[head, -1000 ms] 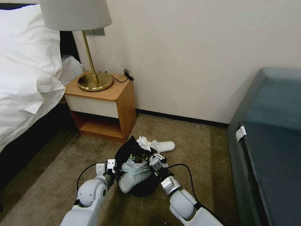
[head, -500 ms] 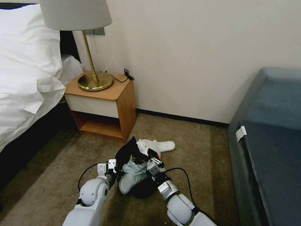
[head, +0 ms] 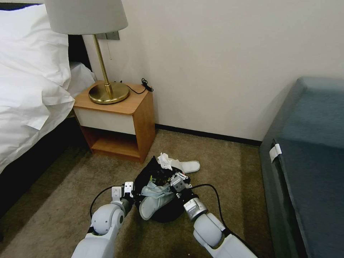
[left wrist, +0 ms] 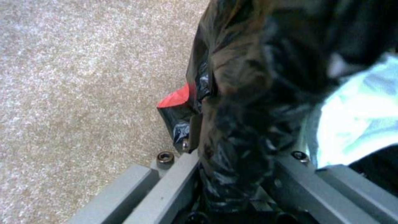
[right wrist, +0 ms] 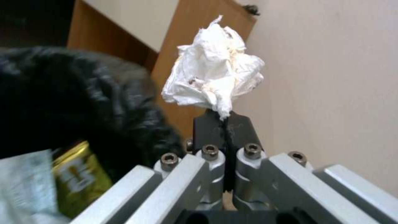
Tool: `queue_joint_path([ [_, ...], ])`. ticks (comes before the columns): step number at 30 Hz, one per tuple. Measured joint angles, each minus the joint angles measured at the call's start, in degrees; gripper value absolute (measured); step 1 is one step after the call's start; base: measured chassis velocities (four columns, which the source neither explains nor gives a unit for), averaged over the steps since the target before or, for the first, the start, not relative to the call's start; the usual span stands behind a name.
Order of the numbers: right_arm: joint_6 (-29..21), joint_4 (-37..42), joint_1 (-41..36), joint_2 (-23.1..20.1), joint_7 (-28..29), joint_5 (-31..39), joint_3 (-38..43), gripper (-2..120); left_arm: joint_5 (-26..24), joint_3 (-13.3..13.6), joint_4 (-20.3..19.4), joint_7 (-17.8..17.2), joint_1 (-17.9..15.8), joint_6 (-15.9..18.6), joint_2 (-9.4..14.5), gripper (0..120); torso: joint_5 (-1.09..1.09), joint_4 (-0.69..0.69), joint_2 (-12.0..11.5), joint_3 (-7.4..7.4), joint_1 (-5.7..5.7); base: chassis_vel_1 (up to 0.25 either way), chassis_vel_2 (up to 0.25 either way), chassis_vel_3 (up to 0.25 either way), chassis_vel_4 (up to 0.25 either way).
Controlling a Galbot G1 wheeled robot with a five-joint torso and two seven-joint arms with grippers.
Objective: Pick up the trash bin, then pick up the garbage on the floor and place it into the trash bin.
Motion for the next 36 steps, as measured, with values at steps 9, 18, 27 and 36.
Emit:
queue_joint_path([
  [9, -0.99, 1.84, 1.27, 0.16, 0.34, 1.34, 0.57, 0, 0.14, -0.7, 1.02, -0.11, -0.17, -0.19, 0.32, 0, 0.0, 0.01, 0.0, -0.01, 0.0, 0.0, 0.0, 0.0, 0.0],
  [18, -1.47, 4.21, -0.07, -0.31, 0.4, 1.27, -0.29, 0, 0.57, -1.1, 2.72, -0.53, -1.01, -0.41, -0.02, 0, 0.01, 0.02, 0.0, -0.02, -0.01, 0.0, 0.0, 0.0, 0.0],
  [27, -1.31, 5.09, -3.37, -0.88, 0.14, -0.7, -2.28, 0, 0.15, -1.06, 2.98, -1.55, -1.67, 0.15, -0.46, 0, 0.01, 0.01, 0.0, -0.01, -0.02, 0.0, 0.0, 0.0, 0.0],
  [36, -0.78, 4.39, -5.48, -0.3, 0.13, -2.29, -4.05, 0, -2.26, -0.64, 0.61, -4.32, -1.78, 2.33, -1.07, 0, 0.01, 0.01, 0.01, -0.01, -0.01, 0.0, 0.0, 0.0, 0.0],
])
